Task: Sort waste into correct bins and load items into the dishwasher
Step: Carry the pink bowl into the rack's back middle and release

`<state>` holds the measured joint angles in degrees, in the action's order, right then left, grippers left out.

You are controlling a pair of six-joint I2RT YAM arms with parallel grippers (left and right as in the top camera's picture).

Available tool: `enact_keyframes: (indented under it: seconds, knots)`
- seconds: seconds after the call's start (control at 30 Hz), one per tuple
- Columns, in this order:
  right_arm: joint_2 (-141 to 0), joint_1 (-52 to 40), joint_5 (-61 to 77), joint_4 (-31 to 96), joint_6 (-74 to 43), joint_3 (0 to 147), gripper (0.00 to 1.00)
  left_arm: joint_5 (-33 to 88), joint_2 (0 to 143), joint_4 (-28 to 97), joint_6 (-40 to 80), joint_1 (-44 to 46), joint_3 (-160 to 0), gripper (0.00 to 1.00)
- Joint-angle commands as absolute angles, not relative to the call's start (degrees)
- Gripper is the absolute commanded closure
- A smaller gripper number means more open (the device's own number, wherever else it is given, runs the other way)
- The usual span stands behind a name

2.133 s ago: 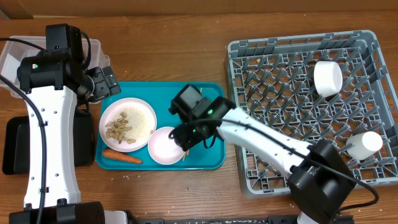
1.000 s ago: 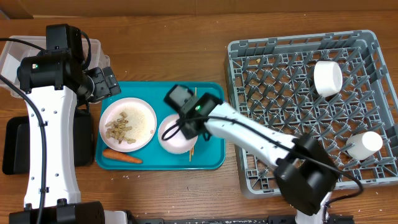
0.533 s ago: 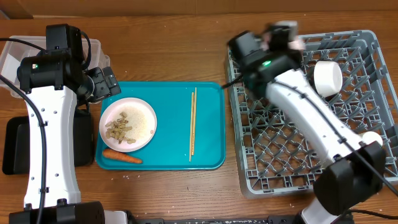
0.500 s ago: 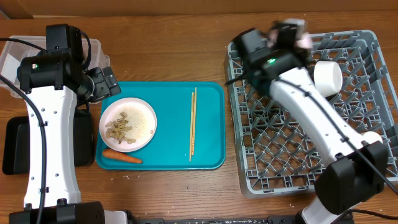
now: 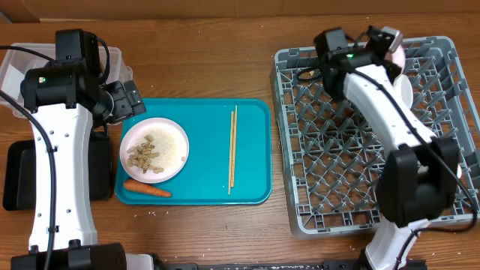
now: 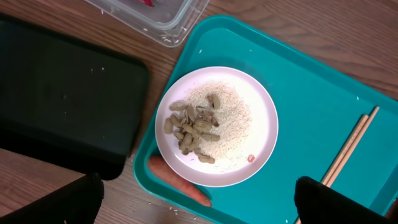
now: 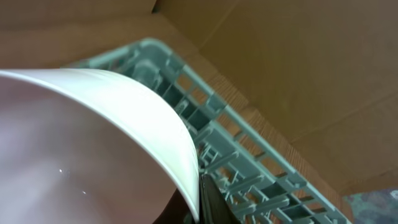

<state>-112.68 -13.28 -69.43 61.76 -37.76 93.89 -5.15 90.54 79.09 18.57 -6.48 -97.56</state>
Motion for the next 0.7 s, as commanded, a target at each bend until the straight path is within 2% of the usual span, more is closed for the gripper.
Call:
enact_keyframes:
  seconds: [0.0,0.2,0.67]
  knots:
    - [-116.2,-13.8,-67.3,63.1,-39.4,93.6,0.96,-5.1,90.9,79.2,19.3,-6.4,-98.0,0.00]
    - [-118.5,-15.4,-66.3,67.4,-43.7,93.6,0.96,-5.1,90.9,79.2,19.3,-6.4,-98.0,0.00]
    - [-118.7,-21.3,-57.7,67.9,-43.7,89.2,0.96,-5.1,90.9,78.8,19.3,-6.4,-98.0,0.00]
